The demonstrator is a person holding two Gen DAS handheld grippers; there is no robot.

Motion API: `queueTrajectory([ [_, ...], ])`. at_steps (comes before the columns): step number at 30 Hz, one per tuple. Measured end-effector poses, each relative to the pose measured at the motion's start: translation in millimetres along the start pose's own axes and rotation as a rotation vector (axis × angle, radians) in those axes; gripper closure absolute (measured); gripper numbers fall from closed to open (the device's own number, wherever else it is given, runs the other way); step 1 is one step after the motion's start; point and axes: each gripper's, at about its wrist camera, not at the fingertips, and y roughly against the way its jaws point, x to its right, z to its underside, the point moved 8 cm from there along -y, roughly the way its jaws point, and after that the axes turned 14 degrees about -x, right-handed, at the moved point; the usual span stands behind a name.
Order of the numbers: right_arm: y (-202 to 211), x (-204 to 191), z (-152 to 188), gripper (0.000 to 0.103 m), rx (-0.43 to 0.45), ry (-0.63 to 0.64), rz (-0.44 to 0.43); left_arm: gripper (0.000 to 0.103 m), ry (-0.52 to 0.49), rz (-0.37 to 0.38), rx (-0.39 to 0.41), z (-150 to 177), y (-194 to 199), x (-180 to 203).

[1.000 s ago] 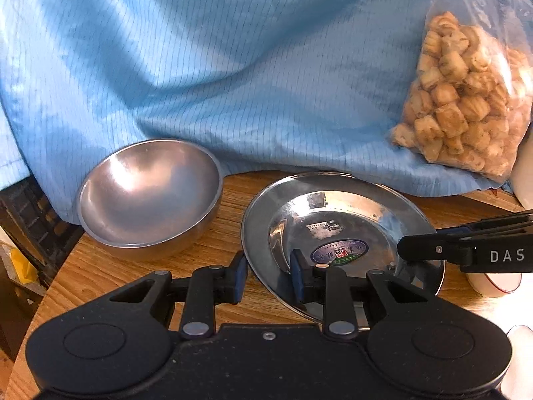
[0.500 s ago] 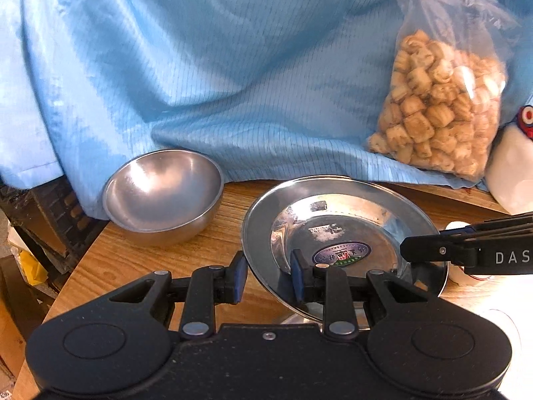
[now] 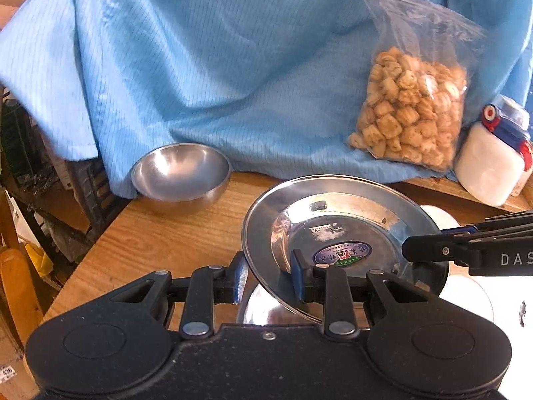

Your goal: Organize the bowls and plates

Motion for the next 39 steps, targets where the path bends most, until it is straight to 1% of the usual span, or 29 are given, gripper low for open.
queueTrajectory([
  [5,2.4,-2.5,19.4,0.074,-0.018,0.000,0.000,0.073,-0.004,0.011,-0.019,18.8,1.6,4.5],
  [9,-1.7,-4.1,33.3,0.073,-0.042,-0.004,-0.009,0.072,-0.018,-0.007,-0.042,34.2,0.7,7.3],
  [15,-6.7,-7.0,44.0,0.072,-0.068,0.010,-0.020,0.072,-0.026,-0.010,-0.064,46.9,-1.4,5.8],
  [18,-9.8,-8.8,48.8,0.071,-0.076,0.024,-0.015,0.072,-0.022,-0.012,-0.077,51.3,-3.7,2.9],
  [19,-10.7,-9.4,50.1,0.070,-0.078,0.030,-0.011,0.072,-0.025,-0.013,-0.073,52.4,-3.6,2.3],
  [25,-10.2,-9.9,53.6,0.069,-0.093,0.051,-0.006,0.071,-0.048,-0.028,-0.065,54.6,-2.4,3.6],
  [36,-15.7,-10.1,55.7,0.066,-0.131,0.078,0.025,0.072,-0.088,-0.039,-0.067,57.5,-2.1,8.1],
  [39,-17.4,-13.0,56.1,0.064,-0.132,0.089,0.030,0.072,-0.093,-0.037,-0.080,59.8,-5.8,10.8],
])
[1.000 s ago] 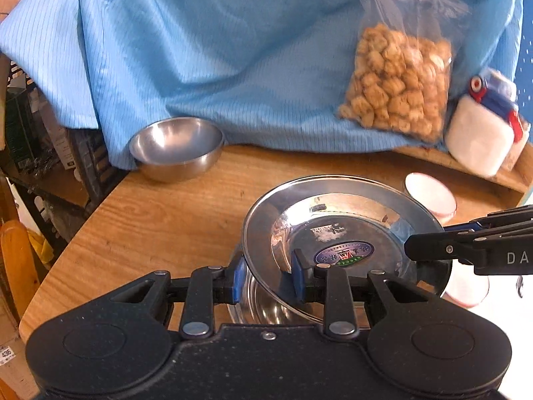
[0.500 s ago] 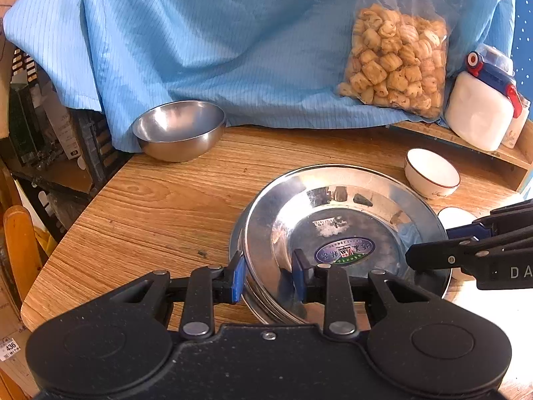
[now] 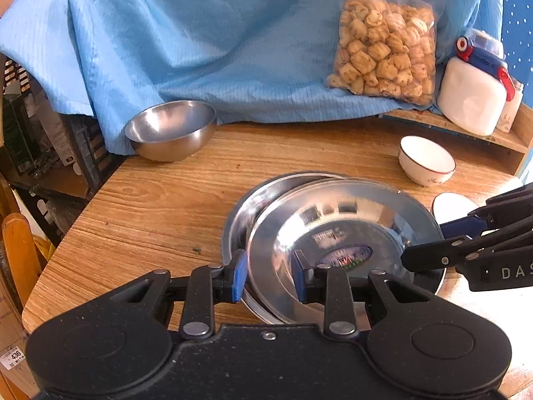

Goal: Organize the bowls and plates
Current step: 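Open both grippers to release the logo plate and withdraw, then reach both grippers to the rim of the small steel bowl and close them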

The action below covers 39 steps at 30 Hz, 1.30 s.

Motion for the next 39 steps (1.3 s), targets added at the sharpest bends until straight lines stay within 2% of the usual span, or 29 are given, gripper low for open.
queueTrajectory([
  [6,-2.4,1.6,1.3,0.061,0.002,0.011,0.002,0.070,0.028,0.000,0.000,0.6,0.2,-0.7],
  [8,-1.3,4.5,2.7,0.052,0.008,0.005,-0.003,0.057,0.047,0.002,0.012,-1.6,4.5,-2.6],
  [10,2.4,7.1,4.5,0.047,0.015,-0.007,-0.043,0.020,0.068,-0.022,0.033,-3.9,9.8,-5.9],
  [12,9.5,8.4,5.1,0.037,0.027,-0.015,-0.090,0.008,0.095,-0.043,0.069,-6.9,16.9,-10.8],
  [14,17.7,8.4,5.2,0.002,0.041,-0.013,-0.095,0.005,0.115,-0.050,0.088,-10.2,21.2,-15.0],
  [15,23.9,8.4,5.0,0.000,0.061,0.004,-0.076,0.002,0.125,-0.050,0.092,-11.8,22.4,-17.3],
  [21,51.7,16.5,0.9,0.000,0.119,0.027,-0.026,0.001,0.172,-0.048,0.095,-16.6,20.8,-24.7],
  [27,71.0,31.6,-8.5,0.000,0.196,-0.003,0.009,0.001,0.160,-0.040,0.116,-29.0,19.4,-20.2],
  [39,76.0,43.7,-40.1,0.000,0.263,0.010,0.045,0.001,0.155,-0.041,0.160,-65.1,15.8,-24.3],
])
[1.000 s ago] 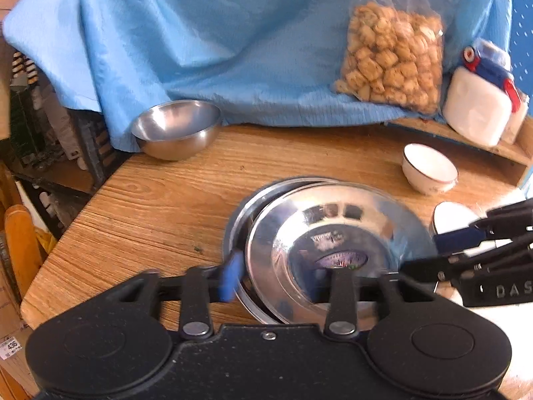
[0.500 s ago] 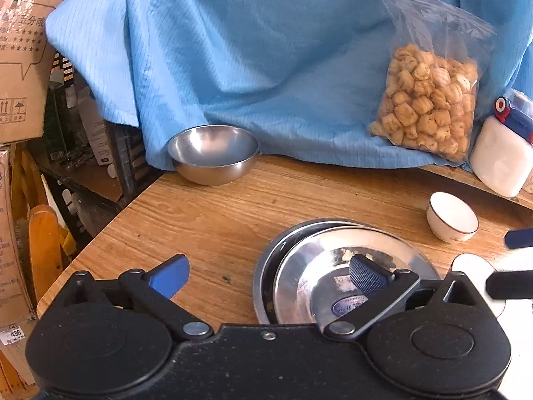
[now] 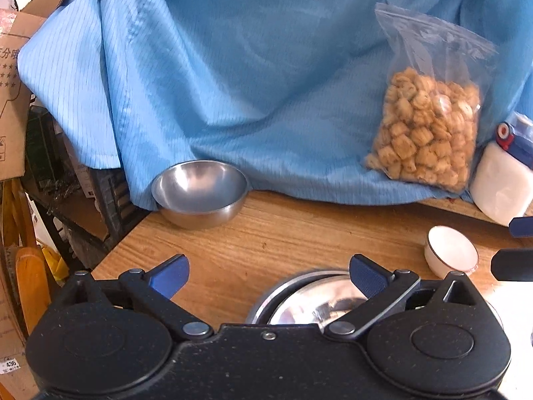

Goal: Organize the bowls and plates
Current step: 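Reach both grippers to the rim of the small steel bowl and close them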

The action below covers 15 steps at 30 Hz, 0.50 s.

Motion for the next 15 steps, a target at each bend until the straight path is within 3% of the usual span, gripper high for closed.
queueTrajectory([
  [15,-53.5,7.0,-38.9,0.000,-0.041,-0.013,-0.019,0.001,0.053,-0.071,-0.002,-27.8,-24.9,-45.8],
])
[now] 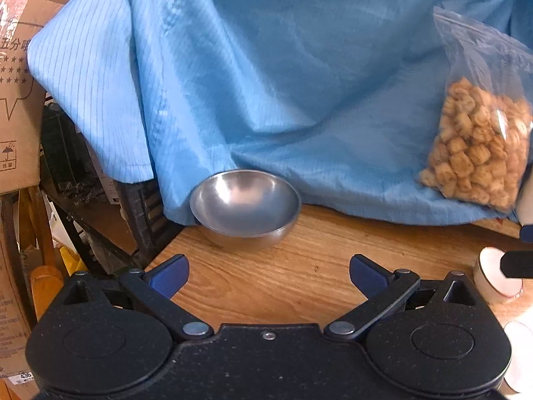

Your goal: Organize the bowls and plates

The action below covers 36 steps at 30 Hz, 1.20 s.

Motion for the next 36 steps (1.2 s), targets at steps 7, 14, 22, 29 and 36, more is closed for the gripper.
queueTrajectory([
  [7,-39.1,-20.7,-27.7,0.000,-0.040,0.011,-0.016,0.001,0.084,-0.050,-0.035,-13.9,-25.1,-34.6],
  [14,-104.3,-47.7,-63.5,0.000,-0.089,-0.031,-0.002,0.001,0.122,-0.130,-0.078,-38.4,-59.4,-81.9],
  [22,-148.7,-59.1,-92.3,0.012,-0.125,-0.146,-0.044,0.001,0.185,-0.131,-0.104,-48.9,-88.7,-103.8],
  [29,-169.1,-57.8,-98.9,0.026,-0.158,-0.202,-0.048,0.001,0.184,-0.123,-0.115,-52.1,-107.6,-98.5],
  [36,-181.0,-65.7,-101.4,0.042,-0.186,-0.211,-0.078,0.002,0.217,-0.116,-0.114,-54.8,-110.0,-101.3],
])
